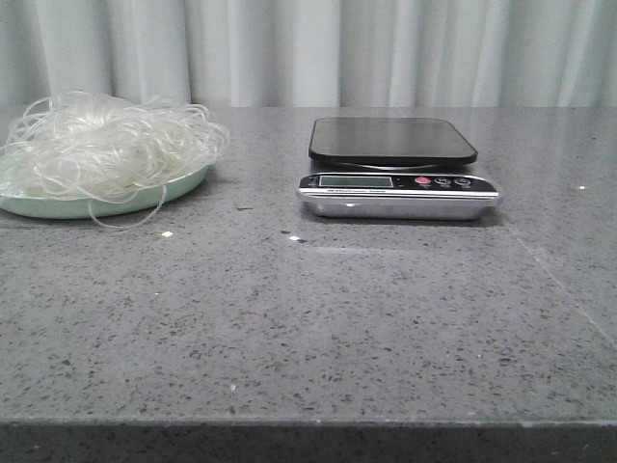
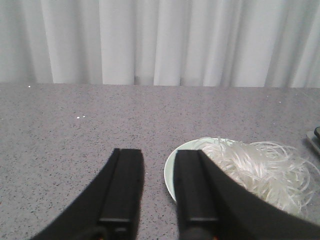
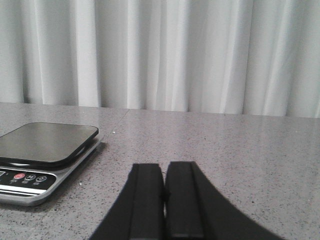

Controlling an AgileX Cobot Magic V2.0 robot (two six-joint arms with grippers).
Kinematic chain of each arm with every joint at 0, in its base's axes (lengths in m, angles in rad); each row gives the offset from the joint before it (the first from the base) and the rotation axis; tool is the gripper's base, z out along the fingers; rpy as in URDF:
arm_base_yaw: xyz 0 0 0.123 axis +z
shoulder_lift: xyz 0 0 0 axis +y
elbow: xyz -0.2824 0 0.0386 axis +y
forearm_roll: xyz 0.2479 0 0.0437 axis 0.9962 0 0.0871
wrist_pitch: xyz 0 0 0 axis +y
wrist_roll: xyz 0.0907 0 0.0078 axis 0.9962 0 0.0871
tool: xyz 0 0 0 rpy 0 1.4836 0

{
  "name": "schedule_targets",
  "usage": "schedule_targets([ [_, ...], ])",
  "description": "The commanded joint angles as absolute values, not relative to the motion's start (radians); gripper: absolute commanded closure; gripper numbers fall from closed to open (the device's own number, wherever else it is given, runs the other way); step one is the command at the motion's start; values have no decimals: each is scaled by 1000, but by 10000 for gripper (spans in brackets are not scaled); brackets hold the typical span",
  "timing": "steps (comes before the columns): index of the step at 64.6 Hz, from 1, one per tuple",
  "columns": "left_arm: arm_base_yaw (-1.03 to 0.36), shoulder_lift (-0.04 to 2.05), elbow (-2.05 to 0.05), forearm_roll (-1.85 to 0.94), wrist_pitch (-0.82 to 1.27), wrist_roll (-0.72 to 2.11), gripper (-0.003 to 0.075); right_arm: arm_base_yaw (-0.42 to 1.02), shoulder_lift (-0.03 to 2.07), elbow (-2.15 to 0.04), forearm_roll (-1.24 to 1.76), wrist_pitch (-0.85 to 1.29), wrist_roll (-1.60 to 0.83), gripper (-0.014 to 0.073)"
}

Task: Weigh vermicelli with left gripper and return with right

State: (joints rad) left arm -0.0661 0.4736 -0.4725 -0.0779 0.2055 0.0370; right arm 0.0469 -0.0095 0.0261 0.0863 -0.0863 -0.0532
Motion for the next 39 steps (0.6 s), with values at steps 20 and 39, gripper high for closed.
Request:
schedule_targets([
  [20, -65, 510, -501, -190, 0, 23, 174, 43, -26, 19, 85, -172, -53, 426],
  [39, -65, 778, -769, -210, 300, 60, 173, 43, -26, 19, 85, -172, -53, 426],
])
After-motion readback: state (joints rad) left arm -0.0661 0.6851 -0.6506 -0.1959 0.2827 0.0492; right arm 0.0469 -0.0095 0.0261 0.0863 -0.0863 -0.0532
